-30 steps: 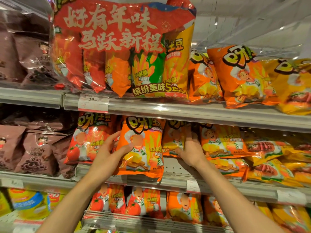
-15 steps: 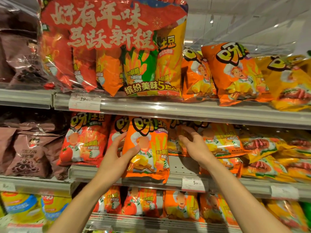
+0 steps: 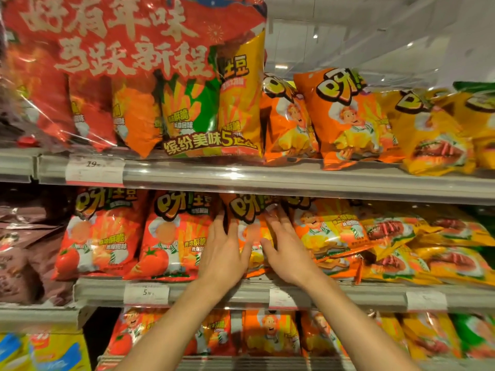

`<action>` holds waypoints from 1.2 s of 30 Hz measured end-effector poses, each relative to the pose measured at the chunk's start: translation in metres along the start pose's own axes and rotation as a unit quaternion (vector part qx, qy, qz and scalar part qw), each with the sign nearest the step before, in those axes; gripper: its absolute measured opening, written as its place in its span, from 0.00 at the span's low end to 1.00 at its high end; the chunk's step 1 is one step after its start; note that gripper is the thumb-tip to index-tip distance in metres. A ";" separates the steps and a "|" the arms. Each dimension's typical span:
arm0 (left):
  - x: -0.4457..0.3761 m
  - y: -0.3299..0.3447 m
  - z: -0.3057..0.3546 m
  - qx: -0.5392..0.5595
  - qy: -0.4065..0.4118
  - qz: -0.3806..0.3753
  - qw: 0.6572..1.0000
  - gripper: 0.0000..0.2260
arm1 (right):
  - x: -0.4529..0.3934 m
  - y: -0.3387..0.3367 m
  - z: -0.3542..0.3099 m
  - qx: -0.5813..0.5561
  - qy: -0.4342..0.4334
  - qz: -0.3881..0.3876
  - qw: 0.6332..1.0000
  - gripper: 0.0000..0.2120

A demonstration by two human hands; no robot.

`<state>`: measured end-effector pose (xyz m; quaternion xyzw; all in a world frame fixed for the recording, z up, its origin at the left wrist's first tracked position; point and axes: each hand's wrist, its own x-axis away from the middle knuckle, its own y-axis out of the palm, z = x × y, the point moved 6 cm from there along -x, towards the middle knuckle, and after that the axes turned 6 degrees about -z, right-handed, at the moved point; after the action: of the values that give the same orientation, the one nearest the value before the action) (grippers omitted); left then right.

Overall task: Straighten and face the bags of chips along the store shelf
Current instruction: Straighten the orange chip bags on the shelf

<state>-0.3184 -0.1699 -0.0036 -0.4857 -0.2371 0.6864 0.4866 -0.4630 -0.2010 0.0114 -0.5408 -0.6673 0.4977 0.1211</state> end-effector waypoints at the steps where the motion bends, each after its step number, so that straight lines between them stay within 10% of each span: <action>1: -0.003 0.002 -0.003 0.009 -0.007 -0.008 1.000 0.25 | 0.000 0.002 -0.001 0.023 -0.007 0.000 1.000 0.26; 8: 0.001 -0.017 -0.010 0.134 0.003 -0.009 0.991 0.31 | -0.004 -0.006 -0.005 -0.068 0.039 0.010 0.997 0.23; 23: 0.072 -0.017 -0.031 0.449 -0.095 -0.033 0.888 0.04 | 0.094 -0.006 0.009 -0.406 0.105 0.055 0.906 0.08; 29: 0.089 0.016 -0.011 0.502 -0.128 -0.040 0.854 0.20 | 0.151 -0.033 0.066 -0.396 0.166 0.082 0.900 0.09; 36: 0.083 0.047 0.049 0.482 -0.130 0.007 0.866 0.03 | 0.171 -0.090 0.140 -0.405 0.184 0.114 0.888 0.08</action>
<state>-0.3873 -0.1077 -0.0568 -0.0987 0.0657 0.7754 0.6203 -0.6811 -0.1238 -0.0481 -0.6970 -0.7104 0.0862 -0.0458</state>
